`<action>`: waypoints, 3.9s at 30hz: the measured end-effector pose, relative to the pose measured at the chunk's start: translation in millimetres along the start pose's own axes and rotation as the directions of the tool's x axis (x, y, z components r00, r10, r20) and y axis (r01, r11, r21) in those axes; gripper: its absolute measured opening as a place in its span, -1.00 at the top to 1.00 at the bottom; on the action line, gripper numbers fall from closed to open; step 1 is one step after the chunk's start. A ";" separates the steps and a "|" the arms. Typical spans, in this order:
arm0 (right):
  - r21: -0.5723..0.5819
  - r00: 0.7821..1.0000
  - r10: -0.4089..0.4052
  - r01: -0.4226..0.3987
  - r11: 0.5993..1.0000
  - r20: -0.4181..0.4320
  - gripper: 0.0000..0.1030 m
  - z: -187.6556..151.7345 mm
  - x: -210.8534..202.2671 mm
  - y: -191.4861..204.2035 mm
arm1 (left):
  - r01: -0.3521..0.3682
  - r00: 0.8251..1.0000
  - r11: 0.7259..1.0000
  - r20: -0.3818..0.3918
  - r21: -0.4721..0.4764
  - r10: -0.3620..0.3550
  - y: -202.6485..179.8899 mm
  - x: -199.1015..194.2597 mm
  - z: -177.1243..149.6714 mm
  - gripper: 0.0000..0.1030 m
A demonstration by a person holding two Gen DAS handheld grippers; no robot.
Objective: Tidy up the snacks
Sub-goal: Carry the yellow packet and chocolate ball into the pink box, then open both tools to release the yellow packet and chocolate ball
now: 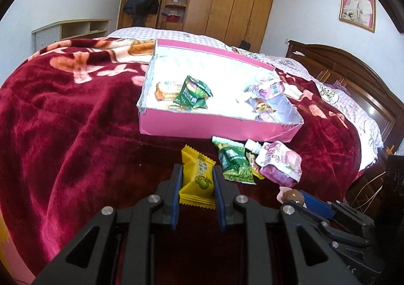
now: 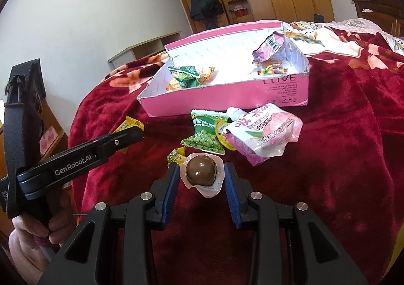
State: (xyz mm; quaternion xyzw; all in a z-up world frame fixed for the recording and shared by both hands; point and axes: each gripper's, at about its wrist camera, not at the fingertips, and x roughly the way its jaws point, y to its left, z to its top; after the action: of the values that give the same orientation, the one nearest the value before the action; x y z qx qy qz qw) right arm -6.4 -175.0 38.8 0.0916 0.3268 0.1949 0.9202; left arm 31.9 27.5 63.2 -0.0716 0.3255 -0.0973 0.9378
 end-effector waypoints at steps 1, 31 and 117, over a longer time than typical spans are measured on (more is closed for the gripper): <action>0.005 1.000 0.001 -0.001 1.000 0.001 0.29 0.8 -0.9 -0.9 | 0.000 1.000 1.000 0.002 0.003 0.000 -1.2 -0.5 1.7 0.54; -0.014 0.991 -0.070 0.072 0.997 0.110 0.29 68.1 -2.4 -29.6 | 0.040 0.997 0.991 0.056 0.128 -0.047 -49.0 37.9 68.9 0.54; 0.030 0.985 -0.090 0.087 0.996 0.144 -0.01 92.7 25.7 -59.6 | 0.000 0.999 0.981 -0.034 0.194 0.007 -54.3 77.2 63.5 -0.03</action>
State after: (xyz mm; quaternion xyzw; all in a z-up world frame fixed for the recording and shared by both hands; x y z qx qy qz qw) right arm 88.8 -222.1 78.1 0.1016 0.2649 0.1427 0.9482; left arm 123.6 -38.4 77.3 0.0226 0.3306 -0.1281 0.9348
